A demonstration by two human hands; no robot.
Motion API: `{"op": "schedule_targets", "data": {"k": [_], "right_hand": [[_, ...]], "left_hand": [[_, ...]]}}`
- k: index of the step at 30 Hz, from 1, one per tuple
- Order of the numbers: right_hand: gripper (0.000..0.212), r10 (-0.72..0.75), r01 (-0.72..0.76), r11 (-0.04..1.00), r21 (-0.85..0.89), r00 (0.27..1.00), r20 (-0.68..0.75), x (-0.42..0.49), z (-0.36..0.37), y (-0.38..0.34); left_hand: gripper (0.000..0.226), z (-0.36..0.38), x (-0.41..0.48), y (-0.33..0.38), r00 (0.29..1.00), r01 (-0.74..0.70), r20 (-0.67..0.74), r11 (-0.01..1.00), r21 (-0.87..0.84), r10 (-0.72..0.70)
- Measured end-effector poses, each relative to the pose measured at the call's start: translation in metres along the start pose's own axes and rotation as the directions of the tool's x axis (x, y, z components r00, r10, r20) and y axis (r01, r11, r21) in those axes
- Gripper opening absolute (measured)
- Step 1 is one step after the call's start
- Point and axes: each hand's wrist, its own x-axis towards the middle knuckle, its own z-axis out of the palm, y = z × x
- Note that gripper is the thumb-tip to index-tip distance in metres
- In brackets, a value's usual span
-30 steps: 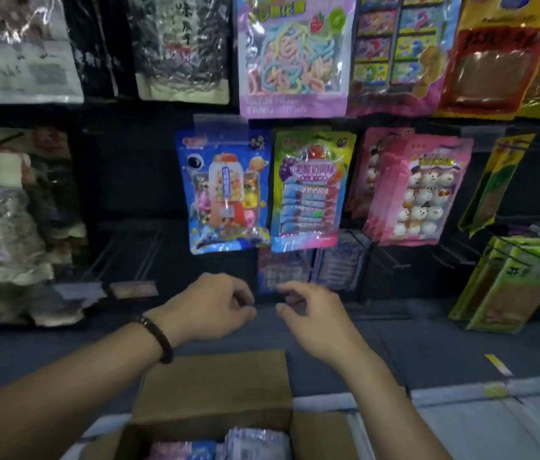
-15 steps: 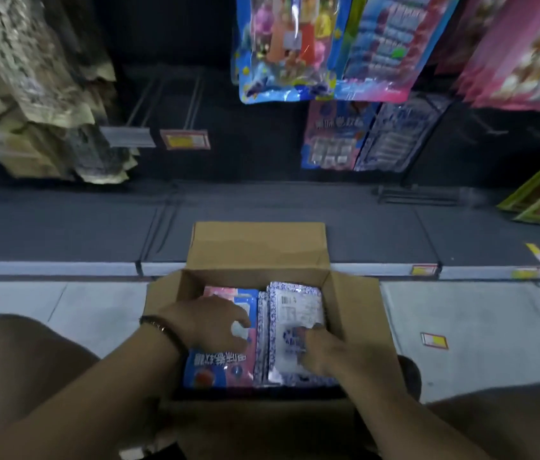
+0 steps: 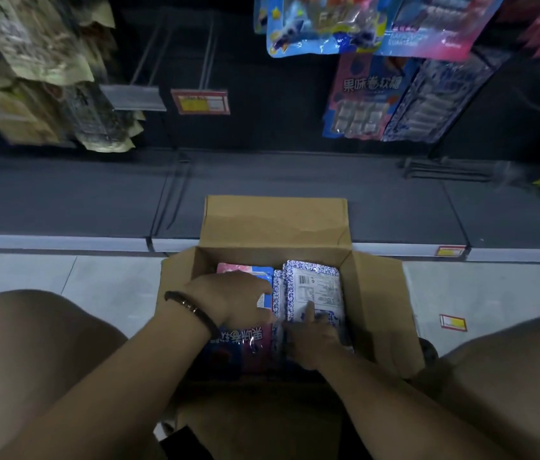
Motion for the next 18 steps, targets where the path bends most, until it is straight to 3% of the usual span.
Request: {"op": "schedule_targets", "data": {"k": [6, 9, 13, 18], "right_hand": [[0.069, -0.014, 0.027, 0.996, 0.08, 0.985, -0.17, -0.016, -0.002, 0.013], [0.07, 0.106, -0.057, 0.978, 0.199, 0.963, -0.248, -0.029, -0.006, 0.027], [0.051, 0.248, -0.18, 0.925, 0.334, 0.953, -0.173, -0.046, 0.0, 0.068], [0.066, 0.309, -0.203, 0.86, 0.469, 0.938, -0.16, -0.056, 0.016, 0.084]], "left_hand": [[0.059, -0.002, 0.001, 0.001, 0.999, -0.001, 0.033, 0.998, 0.064, -0.002], [0.06, -0.007, -0.002, 0.009, 0.999, -0.017, 0.038, 0.995, 0.1, 0.013], [0.061, -0.013, -0.009, 0.02, 0.999, -0.032, 0.045, 0.996, 0.085, 0.029], [0.062, -0.006, -0.017, 0.019, 0.999, -0.025, 0.034, 0.995, 0.095, 0.022]]}}
